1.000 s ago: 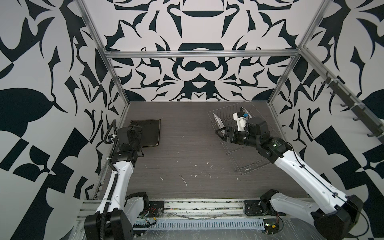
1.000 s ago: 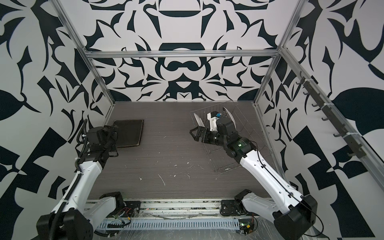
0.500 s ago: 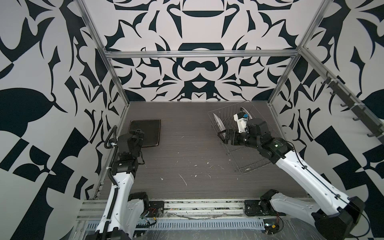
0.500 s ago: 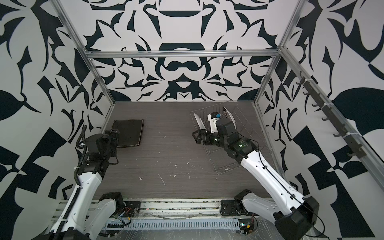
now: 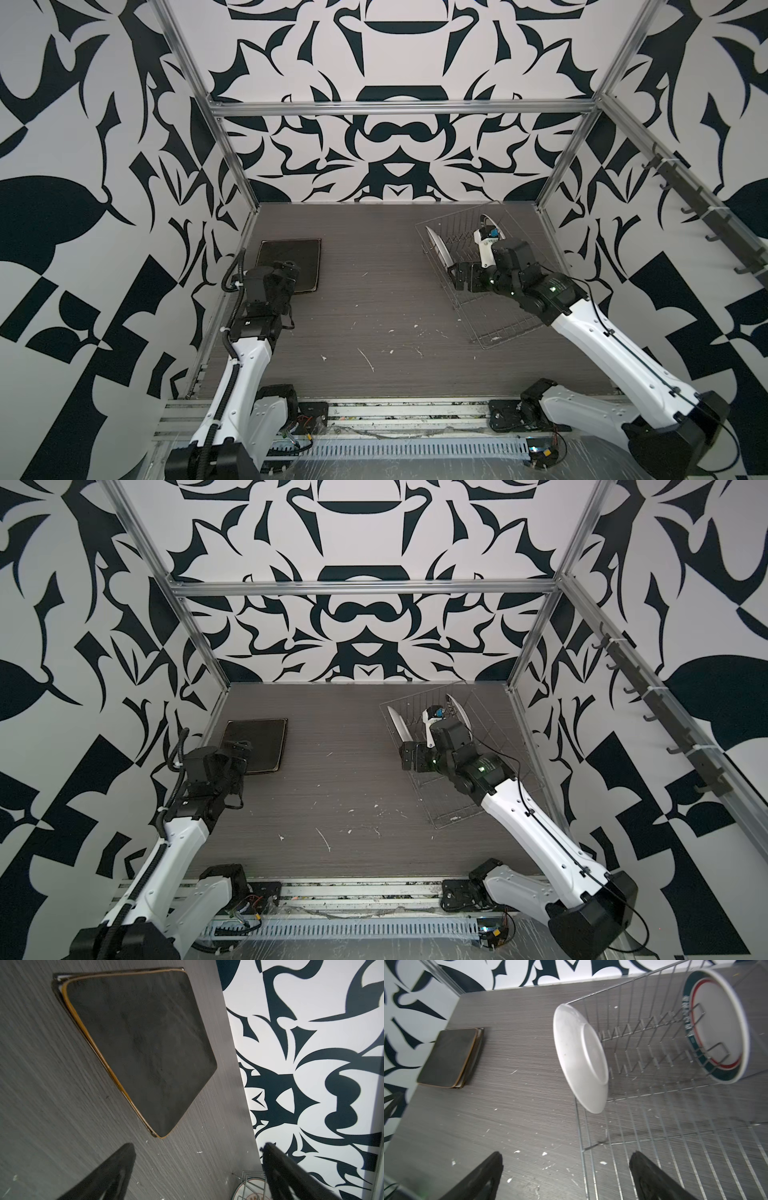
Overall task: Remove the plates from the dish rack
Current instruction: 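Move the right gripper down to the white plate with the orange sunburst in the rack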
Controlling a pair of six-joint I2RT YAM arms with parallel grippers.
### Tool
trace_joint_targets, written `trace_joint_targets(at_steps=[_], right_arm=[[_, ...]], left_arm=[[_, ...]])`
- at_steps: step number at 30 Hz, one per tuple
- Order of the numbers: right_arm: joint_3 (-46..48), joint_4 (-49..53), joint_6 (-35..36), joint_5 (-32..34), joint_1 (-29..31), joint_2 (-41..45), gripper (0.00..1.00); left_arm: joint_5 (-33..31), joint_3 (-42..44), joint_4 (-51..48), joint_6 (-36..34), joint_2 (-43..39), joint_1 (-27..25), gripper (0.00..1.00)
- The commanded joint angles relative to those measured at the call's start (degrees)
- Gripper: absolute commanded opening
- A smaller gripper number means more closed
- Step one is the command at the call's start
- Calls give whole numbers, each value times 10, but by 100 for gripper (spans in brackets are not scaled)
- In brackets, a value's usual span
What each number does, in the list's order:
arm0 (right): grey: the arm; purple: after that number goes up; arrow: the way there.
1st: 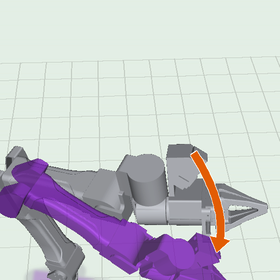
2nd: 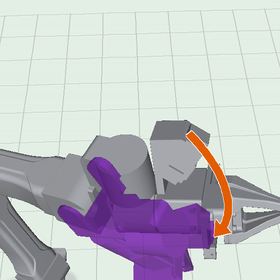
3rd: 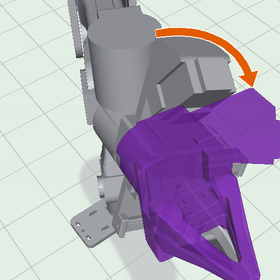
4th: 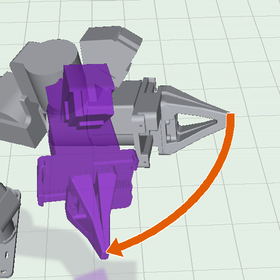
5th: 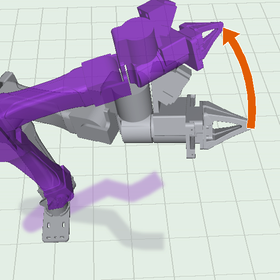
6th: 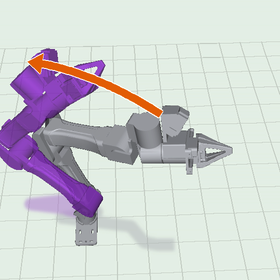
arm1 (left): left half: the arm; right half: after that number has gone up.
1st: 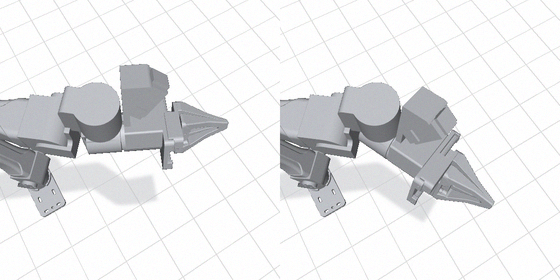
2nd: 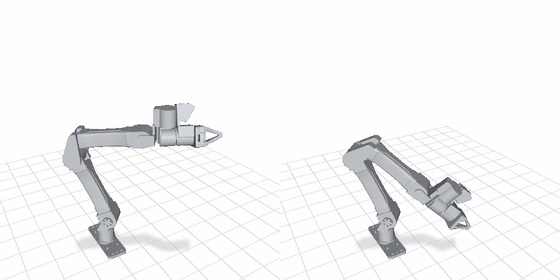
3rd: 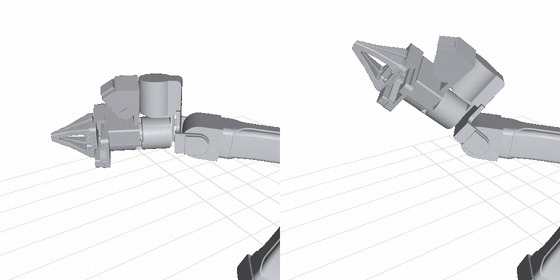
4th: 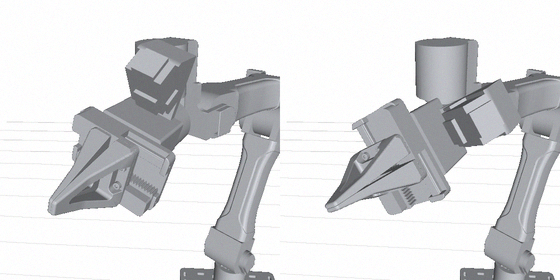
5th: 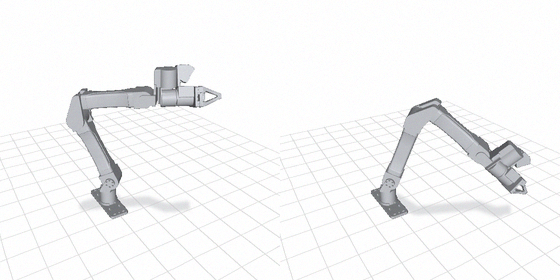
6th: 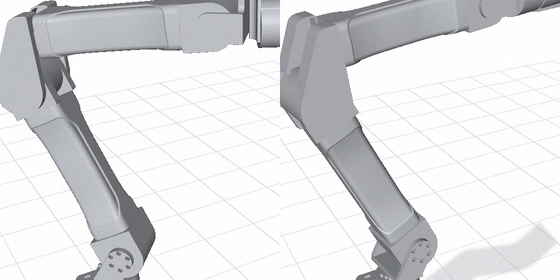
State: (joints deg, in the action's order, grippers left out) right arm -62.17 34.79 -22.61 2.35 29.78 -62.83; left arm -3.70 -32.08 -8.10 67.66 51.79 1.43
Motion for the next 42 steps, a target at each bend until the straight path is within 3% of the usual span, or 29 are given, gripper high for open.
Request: trace_joint_targets(at_steps=[1,5,9,15,27,34,39,42], right_arm=[[-27,8,25,42,4,-14,99],[-34,7,37,57,17,-42,99],[-48,18,63,136,53,-81,99],[-73,26,73,186,77,-134,99],[-119,26,85,227,88,-209,99],[-152,38,90,248,93,-251,90],[-186,62,84,307,105,-289,75],[-210,80,79,324,111,-315,73]], left_arm=[[2,15,34,-3,9,-14,99],[-10,20,50,-3,20,-32,100],[-11,21,62,-3,34,-45,100],[-9,30,79,-2,50,-58,99],[-14,61,102,4,54,-93,100],[-23,85,118,12,49,-111,100],[-19,99,131,15,50,-112,100],[-18,100,132,12,49,-112,100]])
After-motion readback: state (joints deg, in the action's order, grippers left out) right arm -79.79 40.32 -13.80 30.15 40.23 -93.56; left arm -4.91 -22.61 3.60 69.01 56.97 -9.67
